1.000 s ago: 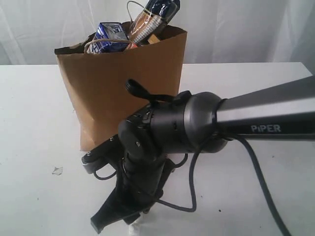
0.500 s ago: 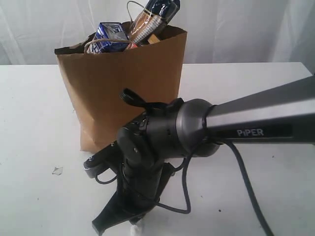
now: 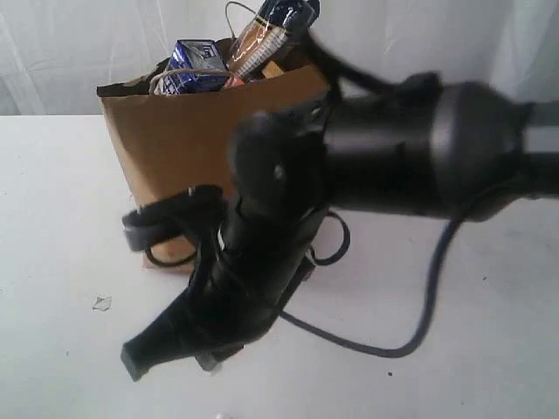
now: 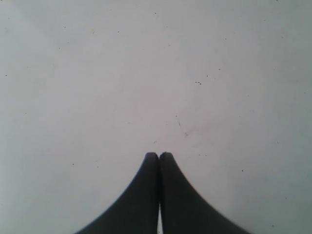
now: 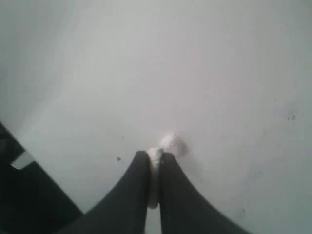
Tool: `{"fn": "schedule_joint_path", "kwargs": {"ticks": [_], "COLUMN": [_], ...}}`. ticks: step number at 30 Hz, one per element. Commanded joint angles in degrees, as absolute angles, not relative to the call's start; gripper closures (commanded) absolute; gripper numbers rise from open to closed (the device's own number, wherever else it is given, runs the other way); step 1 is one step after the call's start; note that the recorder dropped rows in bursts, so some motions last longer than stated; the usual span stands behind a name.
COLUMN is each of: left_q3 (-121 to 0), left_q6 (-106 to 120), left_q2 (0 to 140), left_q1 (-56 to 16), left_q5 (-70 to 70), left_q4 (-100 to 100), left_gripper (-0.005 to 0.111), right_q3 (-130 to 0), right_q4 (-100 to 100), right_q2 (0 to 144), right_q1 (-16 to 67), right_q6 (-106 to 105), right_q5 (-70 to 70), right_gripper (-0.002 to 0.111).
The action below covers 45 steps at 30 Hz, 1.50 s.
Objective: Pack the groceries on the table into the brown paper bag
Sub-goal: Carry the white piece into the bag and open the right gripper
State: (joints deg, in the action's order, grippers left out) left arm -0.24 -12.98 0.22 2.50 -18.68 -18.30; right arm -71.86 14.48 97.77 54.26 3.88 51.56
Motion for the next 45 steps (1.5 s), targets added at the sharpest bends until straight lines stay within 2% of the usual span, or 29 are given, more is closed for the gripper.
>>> {"fn": "schedule_joint_path", "kwargs": {"ticks": [1,5,11,17,22,31,40,45], "left_q3": [0.0,0.0,0.0,0.0,0.0,0.0,0.0,0.0], "left_q6": [-13.2,-13.2,-13.2,-13.2,-13.2,-13.2,-13.2,-13.2], "left_q2": [0.0,0.0,0.0,0.0,0.0,0.0,0.0,0.0], "left_q1": [2.0,2.0,2.0,2.0,2.0,2.0,2.0,2.0], "left_q5": [-18.9,-18.9,-18.9,-18.9,-18.9,-18.9,-18.9,-18.9], "left_q4": [-18.2,-18.2,-18.2,-18.2,-18.2,-18.2,-18.2,-18.2], "left_gripper": [0.107,0.107,0.107,0.107,0.107,0.107,0.107,0.107], "right_q3": [-74.2,-76.1,-76.5,-76.5,-76.5,-76.5,-76.5,-76.5], "right_q4": [17.7,18.6,18.1,17.9,19.7,34.5,34.5,34.5], "right_q2": [88.2,81.8,78.1,82.7,88.5,95.6,98.6,98.6], "right_q1": [54.3,54.3,54.2,53.5,48.0,36.9,34.8,34.8], "right_q6": [2.5,-1.7,-12.8,-28.5,-41.3,-41.3,-43.2,-43.2], "right_q5": [50.6,42.4,15.8,-5.5,-17.4,-15.6,-4.1,-1.1], "right_gripper": [0.106,0.106,0.106,0.106,0.106,0.106,0.105,0.095]}}
